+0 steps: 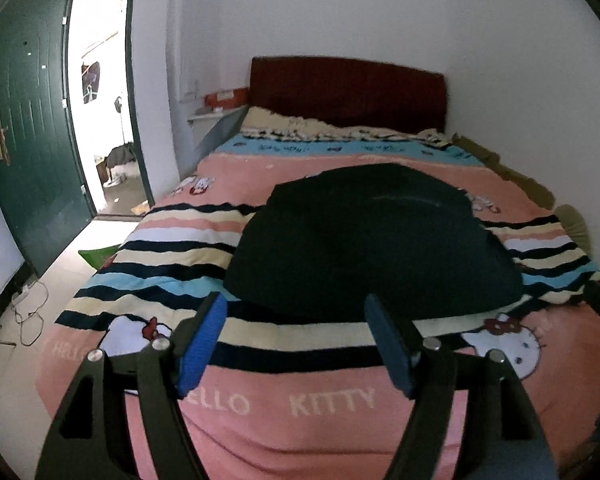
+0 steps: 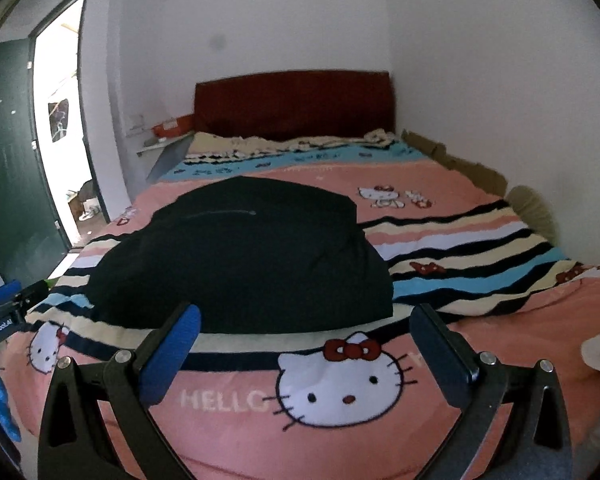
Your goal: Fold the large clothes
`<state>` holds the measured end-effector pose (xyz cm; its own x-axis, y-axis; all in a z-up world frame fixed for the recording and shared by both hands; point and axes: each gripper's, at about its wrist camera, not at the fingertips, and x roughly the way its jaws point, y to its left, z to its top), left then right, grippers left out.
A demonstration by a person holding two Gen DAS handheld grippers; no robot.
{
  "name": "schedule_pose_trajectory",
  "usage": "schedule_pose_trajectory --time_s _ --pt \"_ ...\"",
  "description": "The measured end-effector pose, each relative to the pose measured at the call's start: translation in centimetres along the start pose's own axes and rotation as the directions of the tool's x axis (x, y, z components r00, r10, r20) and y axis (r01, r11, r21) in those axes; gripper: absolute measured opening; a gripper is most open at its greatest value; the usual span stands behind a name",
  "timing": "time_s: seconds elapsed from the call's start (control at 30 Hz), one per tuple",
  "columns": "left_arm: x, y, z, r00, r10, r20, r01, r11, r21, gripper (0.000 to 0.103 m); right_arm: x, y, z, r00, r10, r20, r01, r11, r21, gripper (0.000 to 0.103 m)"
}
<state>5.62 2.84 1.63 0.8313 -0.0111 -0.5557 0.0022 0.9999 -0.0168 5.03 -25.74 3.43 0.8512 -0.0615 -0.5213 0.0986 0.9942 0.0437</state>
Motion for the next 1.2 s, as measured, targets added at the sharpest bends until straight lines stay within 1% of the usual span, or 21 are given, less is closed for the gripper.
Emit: schedule_pose_trajectory --time_s 0.13,0.27,0.47,0.6,0.87,1.1,1.2 --pt "-2.3 -0.8 -0.4 0.999 -0.009 0.036 0.009 1.0 0.007 0.071 -2.4 0.5 -0.8 0.999 -0.015 0.047 0.017 1.0 -0.027 0.102" --pt "-4.4 -1.2 -0.3 0.994 0.048 0.093 -0.051 0.998 0.027 0.071 -4.0 0.5 -1.2 0.997 -0.015 0.081 0.018 0.999 -0.031 0.102" --pt "-6.1 -1.2 -0.3 0.99 0.084 0.114 -0.086 0.996 0.016 0.071 -5.4 0.6 -1.8 0.994 -0.012 0.109 0.016 0.999 -0.036 0.102" --pt "-6.8 -1.0 -0.6 0.988 0.077 0.134 -0.079 0.997 0.013 0.071 -5.9 0.5 -1.9 0.993 -0.018 0.12 0.023 0.999 -0.041 0.103" --pt "-7.4 -1.6 -1.0 0.988 0.053 0.145 -0.059 0.997 0.04 0.071 -5.9 0.4 -2.0 0.993 -0.014 0.118 0.018 0.999 -0.035 0.102" --pt "-6.5 -2.0 -1.5 0.992 0.035 0.119 -0.042 0.998 0.053 0.071 -5.3 0.2 -2.2 0.994 -0.01 0.105 0.014 0.999 -0.036 0.103" --pt "-6.0 -2.1 -1.8 0.993 0.041 0.111 -0.047 0.998 0.052 0.071 -4.7 0.0 -2.4 0.996 -0.012 0.091 0.015 0.999 -0.031 0.102"
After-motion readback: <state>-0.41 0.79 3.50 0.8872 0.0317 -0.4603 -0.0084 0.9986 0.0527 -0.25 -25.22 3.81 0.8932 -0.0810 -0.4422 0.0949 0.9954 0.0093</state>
